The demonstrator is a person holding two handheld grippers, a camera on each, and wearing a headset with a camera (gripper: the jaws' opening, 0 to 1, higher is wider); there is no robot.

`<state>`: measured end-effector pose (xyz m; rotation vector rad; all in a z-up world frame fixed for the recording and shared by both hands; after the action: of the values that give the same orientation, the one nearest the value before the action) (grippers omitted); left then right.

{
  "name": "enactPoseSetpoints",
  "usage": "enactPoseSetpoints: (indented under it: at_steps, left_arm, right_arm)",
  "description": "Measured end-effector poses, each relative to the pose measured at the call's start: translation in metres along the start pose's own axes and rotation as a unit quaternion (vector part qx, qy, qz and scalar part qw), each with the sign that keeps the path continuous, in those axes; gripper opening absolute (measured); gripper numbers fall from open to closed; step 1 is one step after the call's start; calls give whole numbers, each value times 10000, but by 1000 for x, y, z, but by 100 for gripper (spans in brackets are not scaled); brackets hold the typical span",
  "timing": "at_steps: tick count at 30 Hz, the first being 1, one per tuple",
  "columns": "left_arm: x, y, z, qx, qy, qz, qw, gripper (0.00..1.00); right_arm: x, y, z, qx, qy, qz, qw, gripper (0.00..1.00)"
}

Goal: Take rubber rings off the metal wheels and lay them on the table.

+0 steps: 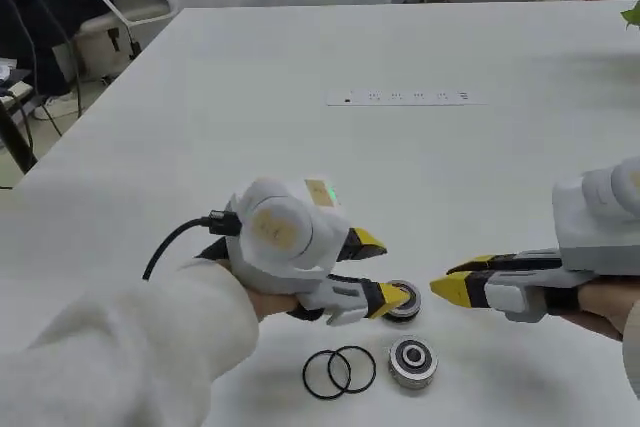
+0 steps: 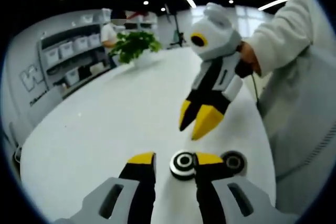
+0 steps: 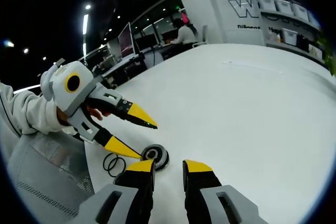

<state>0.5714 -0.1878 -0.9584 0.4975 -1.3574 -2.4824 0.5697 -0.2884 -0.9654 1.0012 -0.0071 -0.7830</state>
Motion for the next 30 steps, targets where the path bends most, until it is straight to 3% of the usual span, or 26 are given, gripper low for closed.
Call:
enactPoseSetpoints:
  at_steps: [5, 11, 17, 25, 28, 30]
  left_arm:
    - [2, -5, -5, -6, -45, 220, 9997, 24]
    - [8, -8, -9, -129, -141, 65, 9998, 18]
    - [10, -13, -10, -121, -222, 190, 9995, 14]
    - [9, -13, -9, -108, -189, 297, 9993, 14]
    - [10, -13, -9, -101, -199, 316, 9993, 14]
    - [10, -13, -9, -92, -197, 336, 9992, 14]
  right_arm:
    - [-3, -2, -2, -86, 63, 94, 9999, 19]
    - [-5, -8, -7, -254, 118, 246, 9993, 20]
    - [-5, -11, -10, -352, 159, 490, 9981, 23]
    - [-7, -13, -17, -380, 93, 911, 9951, 28]
    - [-10, -18, -23, -485, 180, 1025, 9934, 30]
    - [-12, -14, -24, -401, 187, 1099, 9930, 28]
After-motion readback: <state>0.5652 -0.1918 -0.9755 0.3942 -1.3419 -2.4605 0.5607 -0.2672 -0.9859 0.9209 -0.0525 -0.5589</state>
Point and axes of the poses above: the centre of the closed fingertips' face, and the gripper's own axes: z roughly backward along the fingers, x roughly to its right, y roughly out of its top, the point moved 5 cm from there along z, roughly backward along the fingers, and after that the axes turned 2 degrees about -z, right-handed, at the moved point
